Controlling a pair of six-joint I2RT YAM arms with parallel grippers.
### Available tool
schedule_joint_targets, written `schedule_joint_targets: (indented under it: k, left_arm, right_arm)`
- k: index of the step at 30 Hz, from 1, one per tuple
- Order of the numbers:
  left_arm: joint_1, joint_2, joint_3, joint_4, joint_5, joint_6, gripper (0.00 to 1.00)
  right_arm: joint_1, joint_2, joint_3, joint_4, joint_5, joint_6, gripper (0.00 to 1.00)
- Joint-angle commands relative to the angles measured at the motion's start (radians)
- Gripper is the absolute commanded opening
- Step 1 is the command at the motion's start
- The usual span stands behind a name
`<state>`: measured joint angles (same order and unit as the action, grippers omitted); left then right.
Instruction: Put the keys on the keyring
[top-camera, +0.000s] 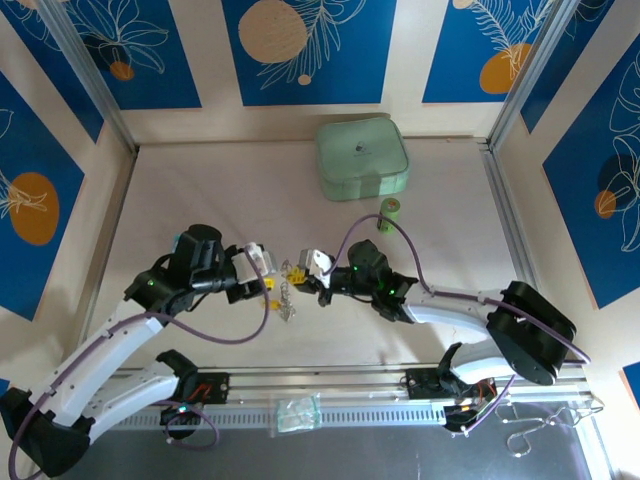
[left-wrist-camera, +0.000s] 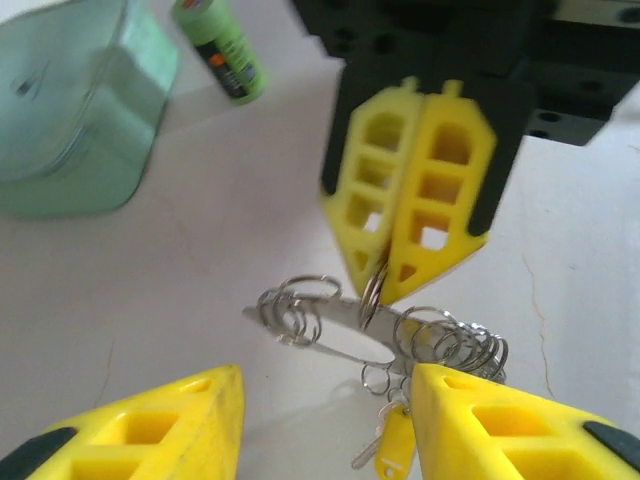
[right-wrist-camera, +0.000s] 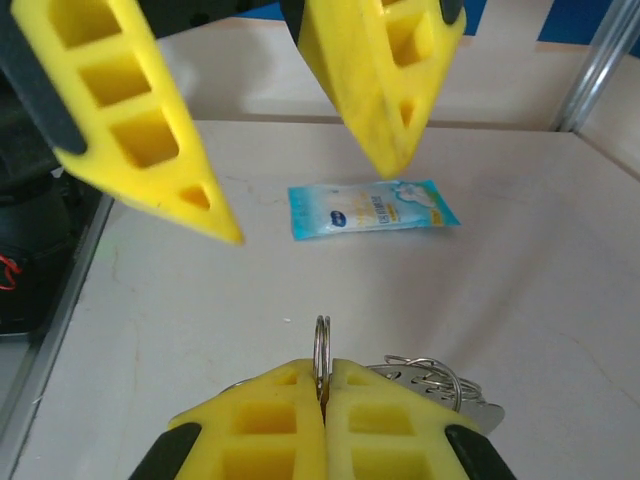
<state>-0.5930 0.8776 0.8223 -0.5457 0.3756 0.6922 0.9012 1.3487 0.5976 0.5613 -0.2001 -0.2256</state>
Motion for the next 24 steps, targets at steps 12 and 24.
schedule_joint_targets:
  k: [12,24]
  left_arm:
    - [0.005,0.097,0.004,0.020,0.188,0.218,0.28]
    - [0.002,0.122,0.043,-0.020,0.182,0.239,0.00]
  right_arm:
    - [0.014,-0.057,0.085,-0.117,-0.054,-0.045,0.00]
    - [0.017,-0.082,0.088,-0.137,-0.047,-0.031,0.13]
